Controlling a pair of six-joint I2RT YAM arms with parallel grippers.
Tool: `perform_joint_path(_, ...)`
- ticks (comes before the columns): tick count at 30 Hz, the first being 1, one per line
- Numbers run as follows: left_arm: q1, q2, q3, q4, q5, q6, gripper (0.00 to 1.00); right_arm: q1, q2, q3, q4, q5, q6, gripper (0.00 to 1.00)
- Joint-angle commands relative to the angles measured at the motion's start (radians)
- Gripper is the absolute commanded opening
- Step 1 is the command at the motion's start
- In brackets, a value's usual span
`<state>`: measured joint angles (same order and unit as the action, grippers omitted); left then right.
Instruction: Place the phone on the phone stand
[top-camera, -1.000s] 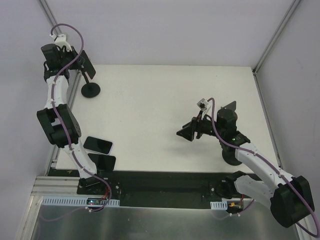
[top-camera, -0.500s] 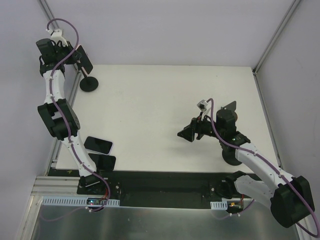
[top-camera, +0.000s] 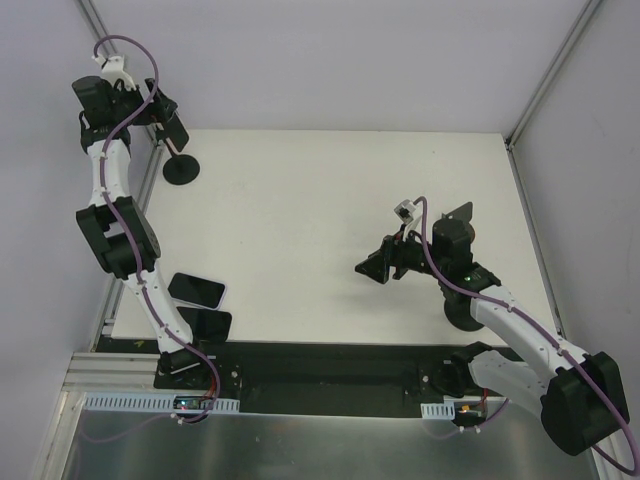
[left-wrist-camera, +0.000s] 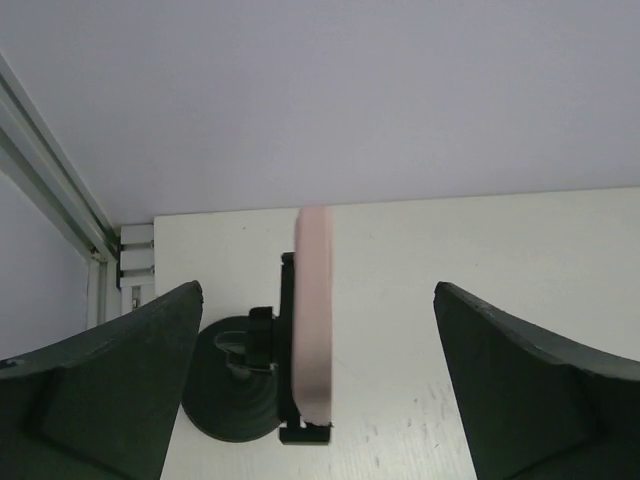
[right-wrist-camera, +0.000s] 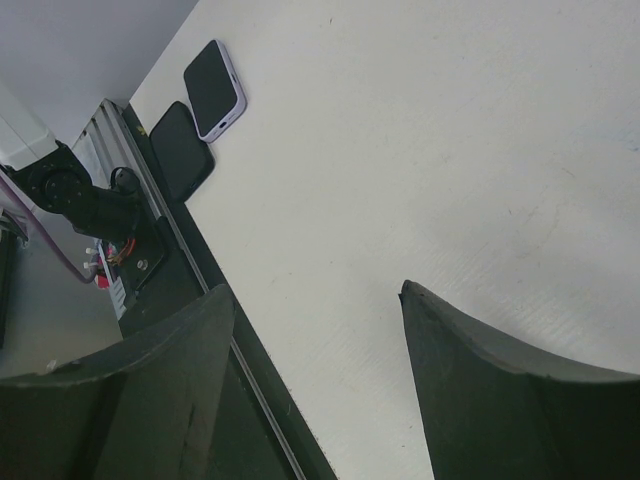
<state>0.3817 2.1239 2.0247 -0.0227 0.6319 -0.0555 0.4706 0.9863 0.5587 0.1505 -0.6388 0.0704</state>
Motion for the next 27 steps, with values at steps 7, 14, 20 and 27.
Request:
perform_joint_path(7,0.014,-0.367,-0.323,0.282,-0.148,-0.264,0.99,-0.003,0.006,0.036,0.015,-0.001,-0.003,0.7)
perform_joint_path(14,-0.14,-0.869,-0.91,0.377,-0.463,-0.629,0.94,-0.001,0.093,0.059,0.037,0.041,0.043,0.72)
perform_joint_path(20,-0.456,-0.981,-1.04,0.308,-0.349,-0.526,0.96,0.011,0.17,0.082,0.014,0.103,0.101,0.72)
perform_joint_path(27,-0.639,-0.812,-0.879,0.034,-0.057,-0.337,0.92,-0.021,0.218,0.245,-0.325,0.514,0.154,0.76)
